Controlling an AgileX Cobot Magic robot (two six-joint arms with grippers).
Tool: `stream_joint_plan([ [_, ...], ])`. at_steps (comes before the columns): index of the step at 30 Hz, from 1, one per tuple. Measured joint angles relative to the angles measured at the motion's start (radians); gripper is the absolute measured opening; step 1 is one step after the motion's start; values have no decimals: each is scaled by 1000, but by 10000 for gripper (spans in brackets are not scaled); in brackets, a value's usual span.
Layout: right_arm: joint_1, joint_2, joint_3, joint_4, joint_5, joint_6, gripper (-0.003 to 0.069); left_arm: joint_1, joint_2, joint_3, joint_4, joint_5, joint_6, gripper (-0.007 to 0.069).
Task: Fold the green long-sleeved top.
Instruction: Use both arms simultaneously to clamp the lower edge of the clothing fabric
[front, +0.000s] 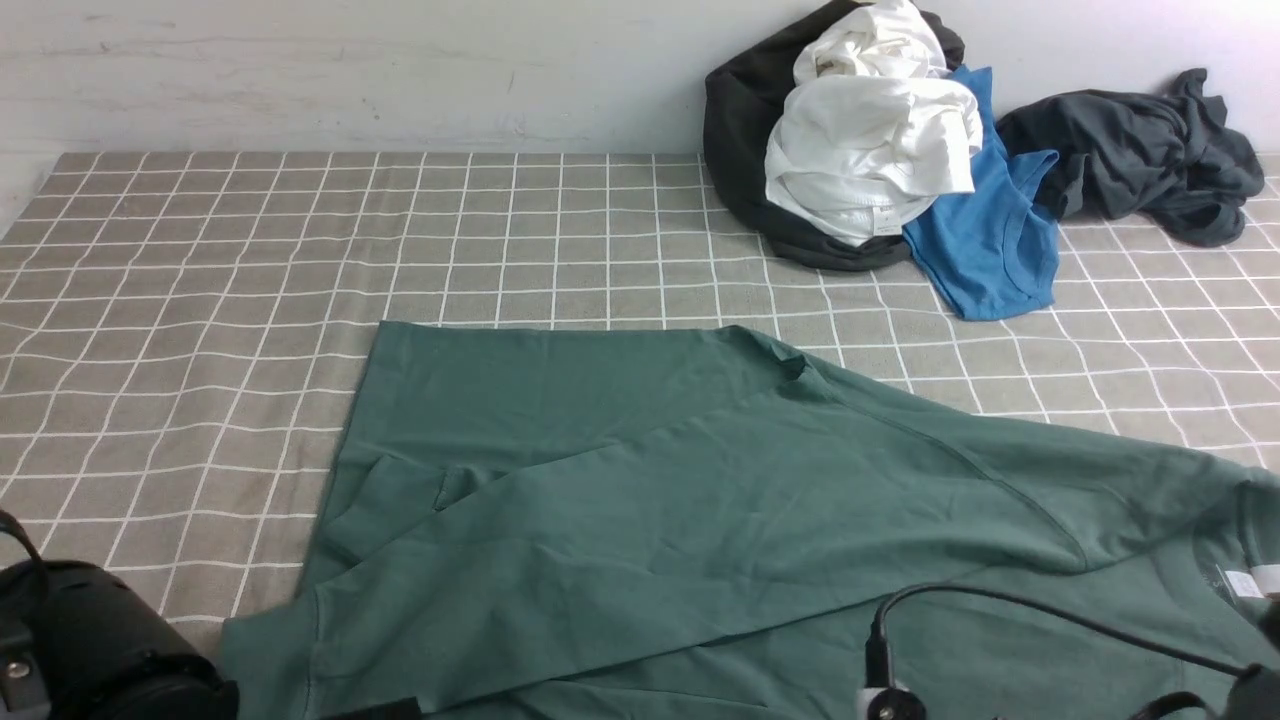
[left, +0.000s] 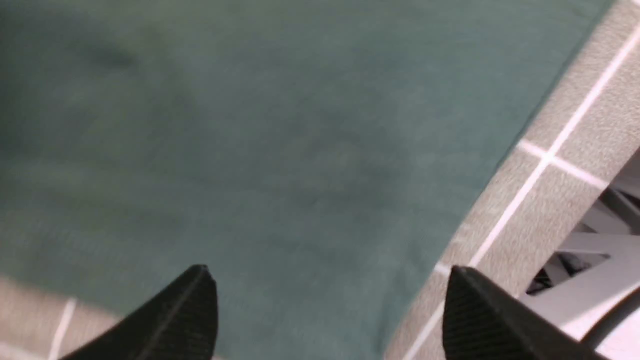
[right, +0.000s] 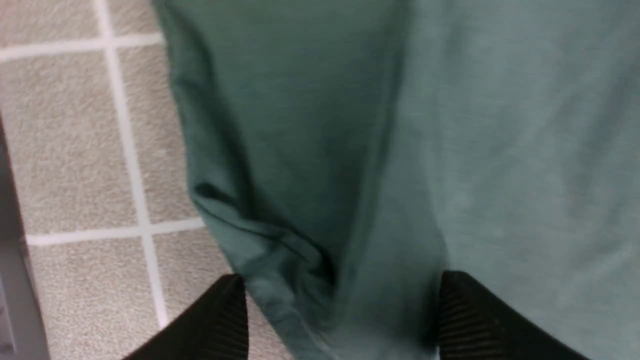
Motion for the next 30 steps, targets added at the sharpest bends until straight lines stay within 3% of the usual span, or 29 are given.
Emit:
stream_joint_plan([
  [4, 26, 12, -3, -22, -1, 3, 391, -27, 0, 11, 0, -28, 23, 552],
  [8, 29, 14, -6, -22, -5, 27, 268, -28, 0, 11, -1, -32, 31, 552],
  [12, 29, 25, -75, -45, 10, 120, 47, -28, 0, 11, -3, -32, 39, 552],
  [20, 12, 28, -278, -120, 227, 262, 22, -59, 0, 11, -20, -27, 78, 552],
  [30, -120, 32, -387, -138, 338, 283, 22, -97, 0, 11, 44, -60, 96, 552],
])
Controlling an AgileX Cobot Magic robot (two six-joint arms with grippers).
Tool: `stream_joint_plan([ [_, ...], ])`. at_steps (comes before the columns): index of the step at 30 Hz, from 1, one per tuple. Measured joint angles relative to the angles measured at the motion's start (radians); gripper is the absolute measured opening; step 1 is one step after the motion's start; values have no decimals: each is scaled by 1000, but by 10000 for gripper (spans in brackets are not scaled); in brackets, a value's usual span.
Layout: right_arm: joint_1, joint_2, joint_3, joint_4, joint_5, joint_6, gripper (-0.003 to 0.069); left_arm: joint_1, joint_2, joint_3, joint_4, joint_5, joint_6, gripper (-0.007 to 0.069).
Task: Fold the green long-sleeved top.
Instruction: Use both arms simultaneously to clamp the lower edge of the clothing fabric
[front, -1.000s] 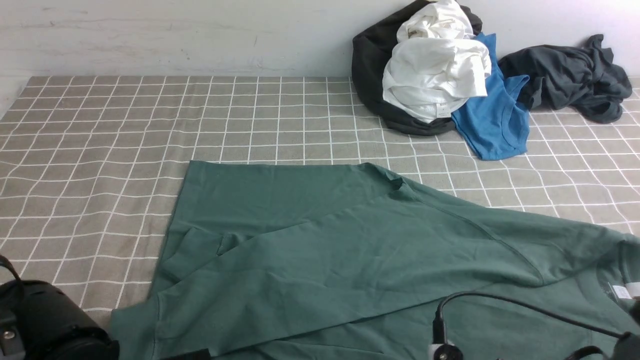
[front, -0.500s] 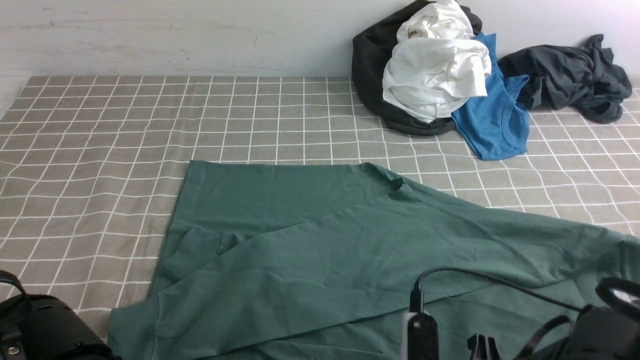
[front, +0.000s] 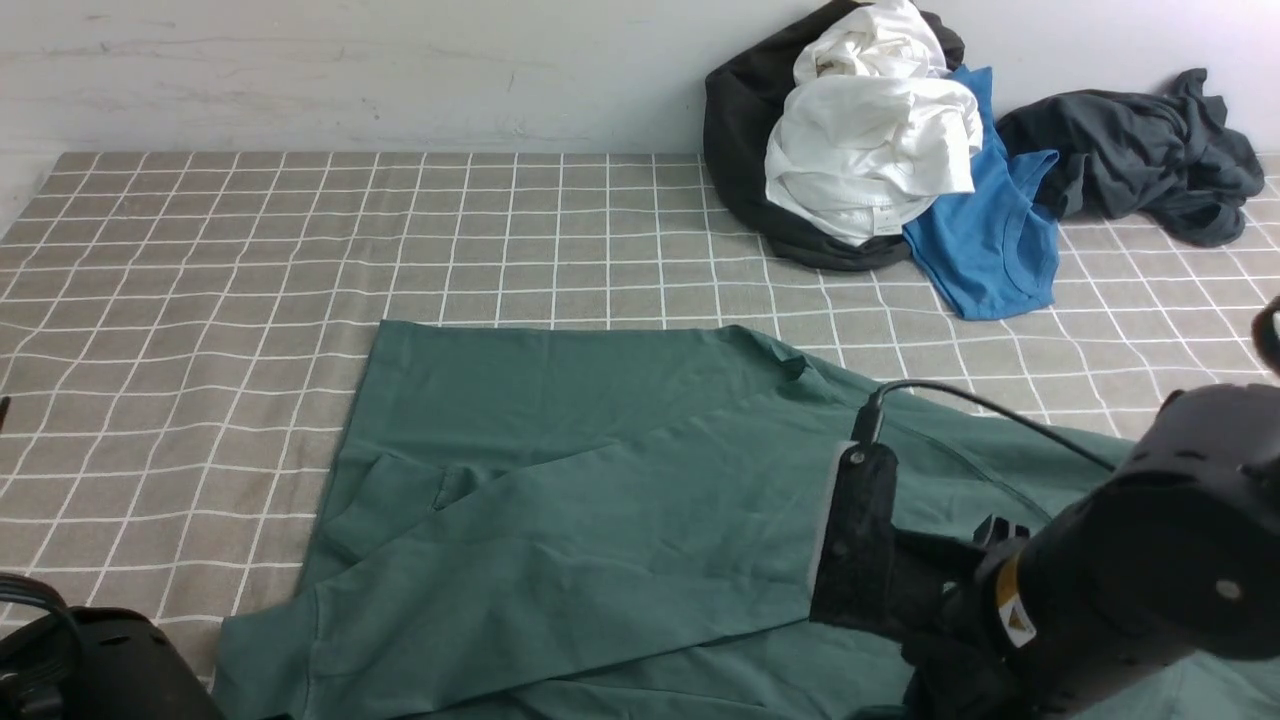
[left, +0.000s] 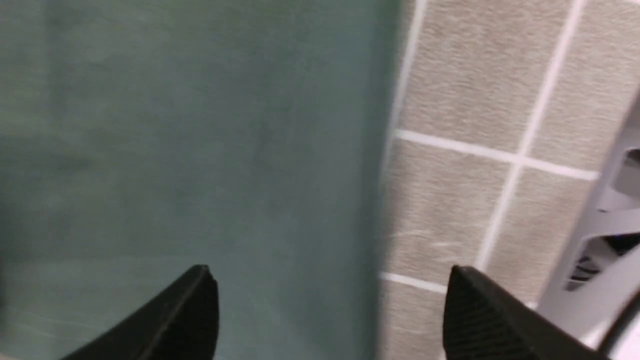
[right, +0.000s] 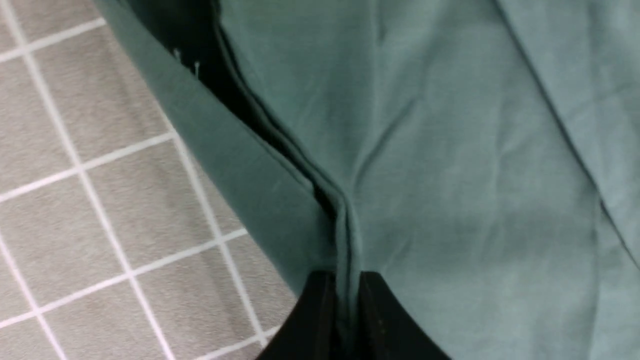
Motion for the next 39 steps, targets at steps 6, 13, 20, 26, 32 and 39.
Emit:
stream_joint_plan([
  [6, -31, 0, -2, 2, 1, 5, 22, 0, 13, 0, 36, -53, -2, 540],
  [13, -32, 0, -2, 23, 1, 3, 22, 0, 115, 0, 138, -106, -79, 443],
  [20, -32, 0, -2, 27, 26, 1, 32, 0, 137, -22, 177, -113, -222, 76],
  [26, -32, 0, -3, 26, 78, 1, 176, 0, 136, -26, 180, -32, -235, -3],
  [32, -36, 0, 9, -77, 205, 0, 546, 0, 136, -27, 179, 33, -239, -5],
  [39, -151, 0, 117, -136, 171, -11, 656, 0, 135, -28, 163, 36, -240, -5],
])
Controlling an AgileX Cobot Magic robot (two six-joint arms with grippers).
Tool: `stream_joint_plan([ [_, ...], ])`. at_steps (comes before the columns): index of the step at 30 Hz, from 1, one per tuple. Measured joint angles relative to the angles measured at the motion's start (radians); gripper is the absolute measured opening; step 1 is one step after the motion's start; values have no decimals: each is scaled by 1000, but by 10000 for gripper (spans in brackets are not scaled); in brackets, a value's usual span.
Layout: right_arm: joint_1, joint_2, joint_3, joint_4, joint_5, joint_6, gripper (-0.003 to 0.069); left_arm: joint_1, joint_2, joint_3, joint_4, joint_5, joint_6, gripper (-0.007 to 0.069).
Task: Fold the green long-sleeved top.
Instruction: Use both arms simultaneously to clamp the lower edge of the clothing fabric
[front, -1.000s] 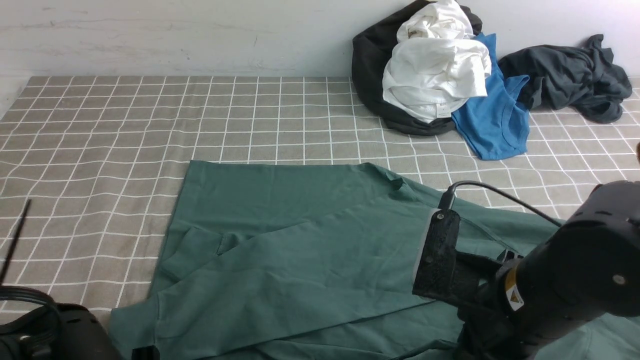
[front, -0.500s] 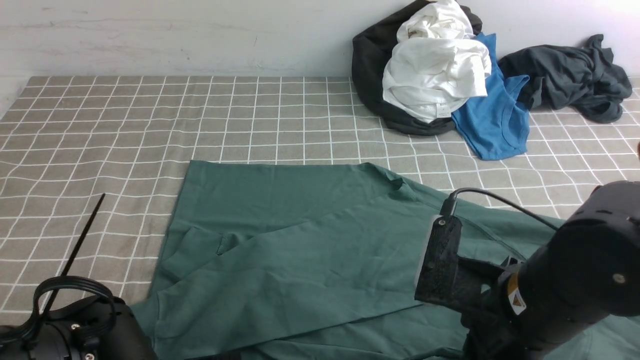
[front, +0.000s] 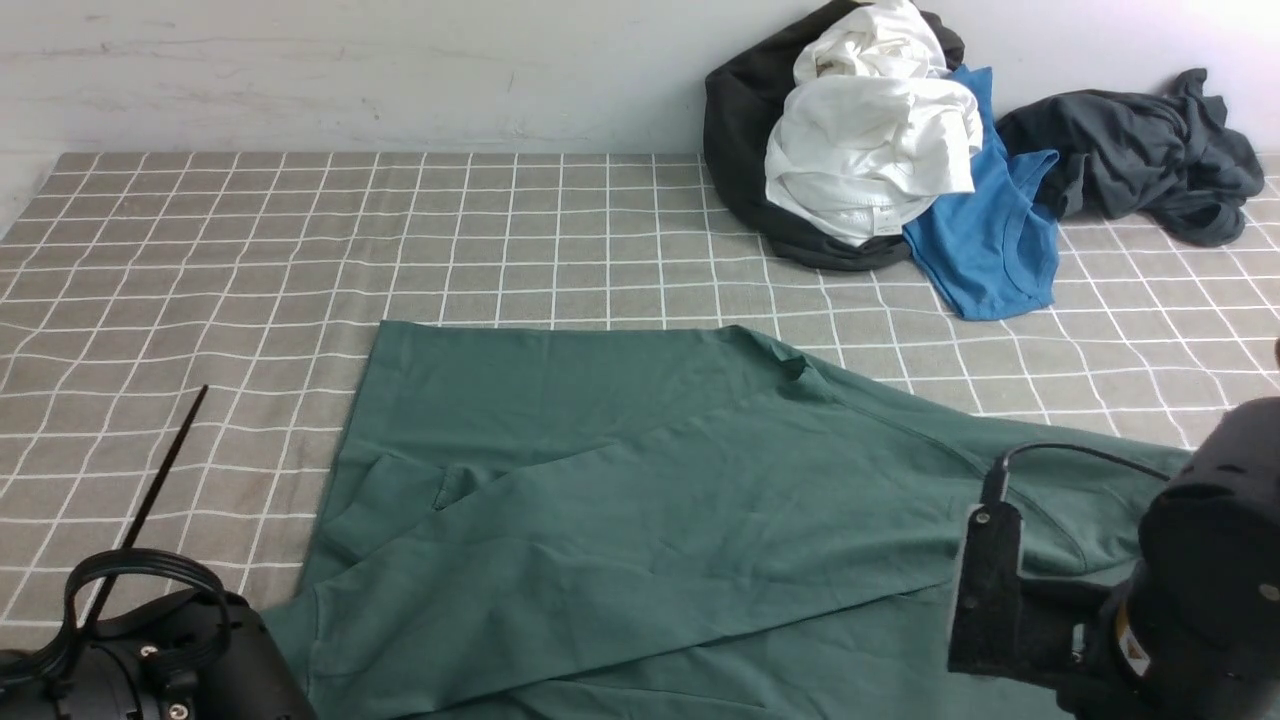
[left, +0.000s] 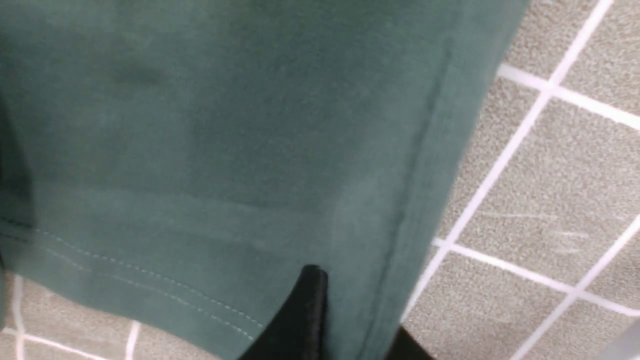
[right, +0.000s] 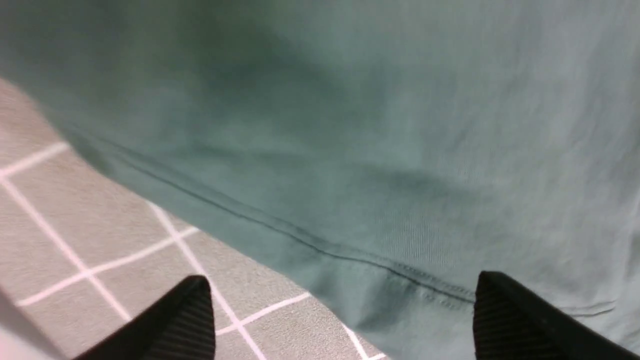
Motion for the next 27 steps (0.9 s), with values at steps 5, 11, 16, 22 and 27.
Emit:
stream_joint_plan([
  [5, -67, 0, 116, -1, -181, -72, 629, 0, -4, 0, -1, 1, 0, -5],
  [11, -115, 0, 222, -66, -332, -164, 547, 0, -4, -1, -2, 1, 0, -5],
  [16, -140, 0, 229, -77, -355, -175, 453, 0, -4, -2, -2, 1, 0, -5],
  [22, -140, 0, 230, -80, -369, -196, 195, 0, -4, -3, -2, 1, -1, -5],
  [27, -140, -10, 230, -79, -366, -200, 21, 0, -13, -48, -2, 56, -1, -5],
])
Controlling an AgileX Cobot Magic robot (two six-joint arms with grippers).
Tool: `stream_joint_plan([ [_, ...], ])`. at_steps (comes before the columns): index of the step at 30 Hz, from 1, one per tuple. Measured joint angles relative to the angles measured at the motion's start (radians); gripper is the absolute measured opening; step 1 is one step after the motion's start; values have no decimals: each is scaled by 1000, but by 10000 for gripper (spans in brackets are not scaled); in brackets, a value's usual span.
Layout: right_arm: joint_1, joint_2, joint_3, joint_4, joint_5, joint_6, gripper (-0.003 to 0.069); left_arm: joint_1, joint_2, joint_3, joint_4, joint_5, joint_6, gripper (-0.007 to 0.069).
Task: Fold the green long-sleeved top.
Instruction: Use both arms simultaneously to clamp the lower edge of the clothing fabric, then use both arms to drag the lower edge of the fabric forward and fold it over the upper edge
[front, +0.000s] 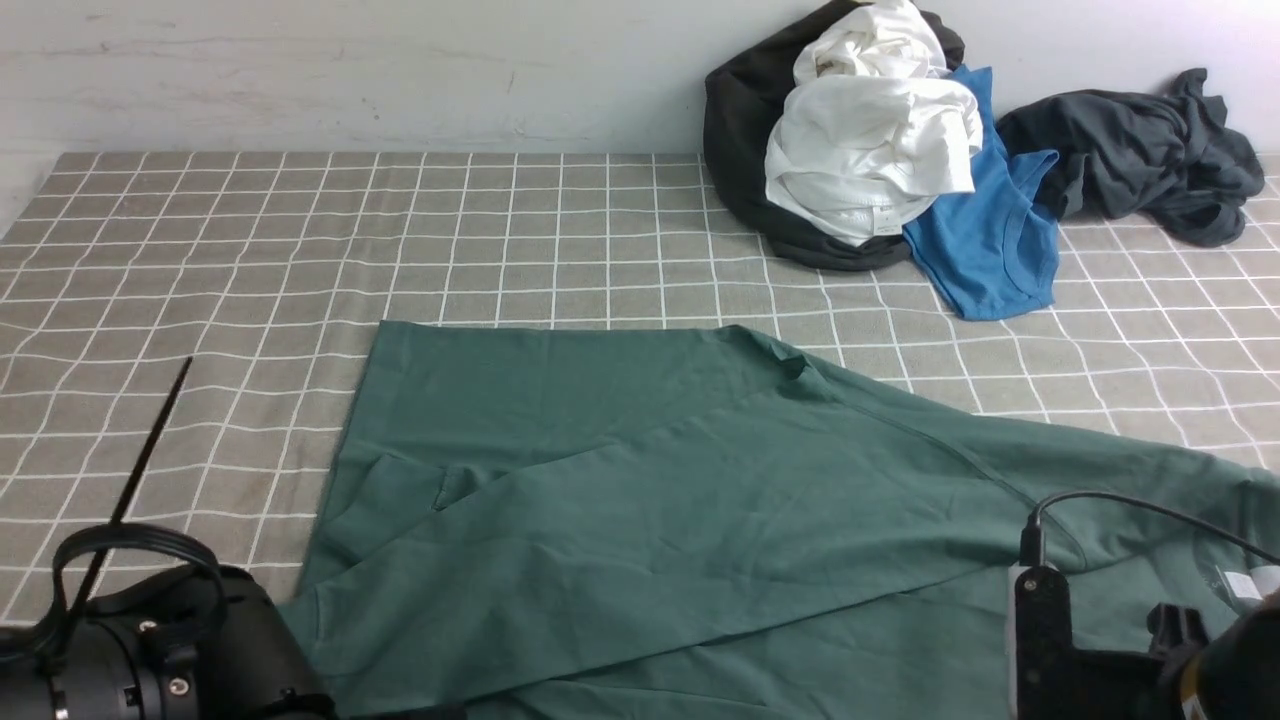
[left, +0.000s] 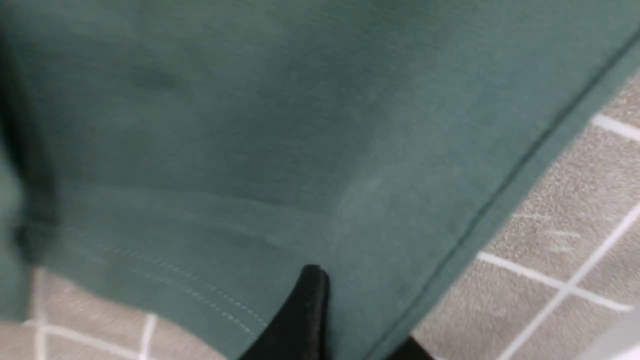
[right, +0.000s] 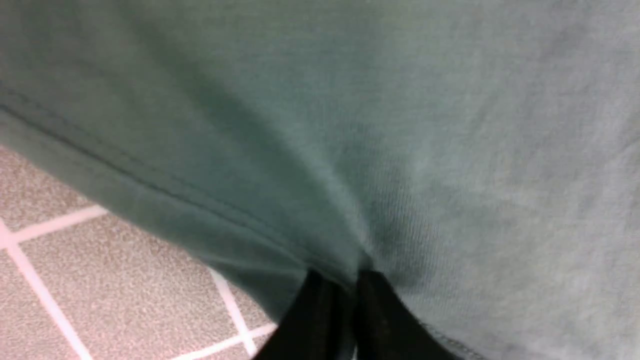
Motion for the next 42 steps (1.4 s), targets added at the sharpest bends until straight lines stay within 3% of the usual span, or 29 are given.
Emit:
stream_joint_plan([
  [3, 0, -32, -9, 0, 20, 0, 6, 24, -26, -63, 1, 57, 0, -5],
  [11, -50, -66, -243, 25, 177, -18, 4, 251, -60, -262, 31, 146, 82, -1],
  [18, -252, 131, -562, 221, 317, -140, 4, 469, 77, -546, 31, 142, 204, 13],
  [25, -347, 377, -866, 358, 407, -169, 3, 557, 332, -884, 30, 142, 243, 13],
  [33, -374, 625, -1131, 381, 421, -118, 9, 610, 631, -1184, 25, 139, 274, 13],
  [38, -387, 720, -1219, 388, 406, -81, 69, 625, 737, -1260, 26, 95, 274, 28],
  [42, -399, 779, -1302, 376, 403, -20, 239, 640, 809, -1295, 27, 24, 258, 113],
])
